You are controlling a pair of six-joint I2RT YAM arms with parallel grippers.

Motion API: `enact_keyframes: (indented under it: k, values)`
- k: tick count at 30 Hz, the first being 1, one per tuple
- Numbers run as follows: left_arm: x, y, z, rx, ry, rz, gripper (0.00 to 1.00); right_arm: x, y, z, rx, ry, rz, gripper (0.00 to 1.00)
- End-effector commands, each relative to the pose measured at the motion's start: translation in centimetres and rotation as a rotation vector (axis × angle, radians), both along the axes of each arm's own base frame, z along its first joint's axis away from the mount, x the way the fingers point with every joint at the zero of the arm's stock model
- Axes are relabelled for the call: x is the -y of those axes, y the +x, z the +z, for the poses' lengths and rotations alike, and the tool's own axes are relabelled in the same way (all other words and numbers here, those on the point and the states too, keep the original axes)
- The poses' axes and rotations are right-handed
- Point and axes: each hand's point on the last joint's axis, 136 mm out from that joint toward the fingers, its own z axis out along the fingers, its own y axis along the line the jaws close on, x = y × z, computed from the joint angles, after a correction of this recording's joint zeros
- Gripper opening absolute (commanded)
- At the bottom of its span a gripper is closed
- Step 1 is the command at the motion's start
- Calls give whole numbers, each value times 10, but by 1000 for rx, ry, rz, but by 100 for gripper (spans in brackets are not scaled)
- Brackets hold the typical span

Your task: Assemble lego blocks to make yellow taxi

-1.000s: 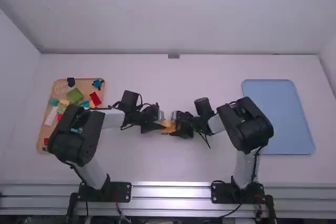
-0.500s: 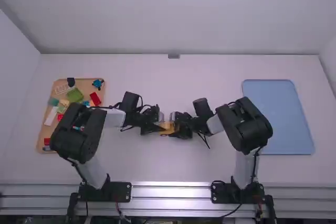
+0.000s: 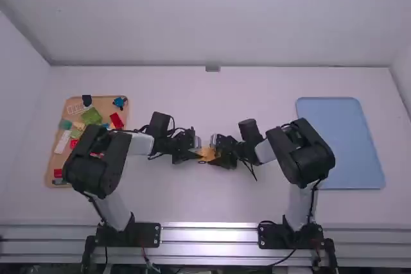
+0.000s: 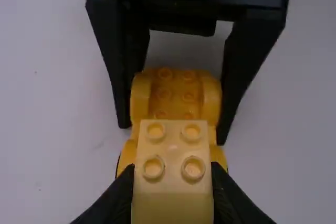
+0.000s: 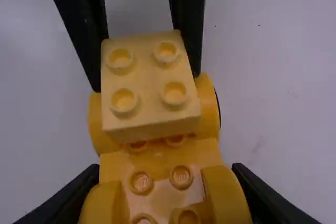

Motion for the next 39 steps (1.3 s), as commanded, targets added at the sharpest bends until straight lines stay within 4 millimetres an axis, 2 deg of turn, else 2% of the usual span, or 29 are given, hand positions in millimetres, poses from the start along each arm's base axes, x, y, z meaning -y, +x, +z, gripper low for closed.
enact_keyframes:
  k: [1,6,10,12,14,15,16,17,21,23,28,32,34,39]
  values:
    - [1,-2,-7,-27,3,-1,2,-1,-2,-5,19,-35,11,37]
    - [-3,-4,-12,-50,34,11,2,0,-1,-5,11,-34,1,38]
    - [-4,-3,-15,-49,52,18,15,-1,-2,-5,16,-34,6,40]
    - [-2,-4,-14,-49,51,11,40,-1,-2,-5,14,-33,5,41]
    - [-2,-4,-14,-48,49,11,48,-1,-2,-5,11,-34,3,41]
    - [-3,-4,-14,-47,49,13,64,-1,-2,-5,11,-34,3,41]
    - [-3,-3,-14,-45,49,13,92,-1,-2,-5,10,-34,3,41]
    - [-2,-3,-13,-41,47,10,99,-1,-2,-5,10,-34,4,41]
    - [1,-3,-6,-35,-2,-3,99,-1,-2,-5,12,-34,3,41]
    - [1,2,-1,-20,-24,-4,96,-1,-2,-5,11,-34,3,41]
    - [-2,10,14,-10,-32,10,72,-1,-2,-5,11,-34,4,41]
    - [1,8,14,-19,-21,0,58,-1,-2,-5,10,-34,2,41]
    - [3,6,13,-16,-20,-7,56,-1,-2,-5,10,-34,4,41]
    - [5,6,13,8,-24,-14,40,-1,-2,-5,10,-35,3,41]
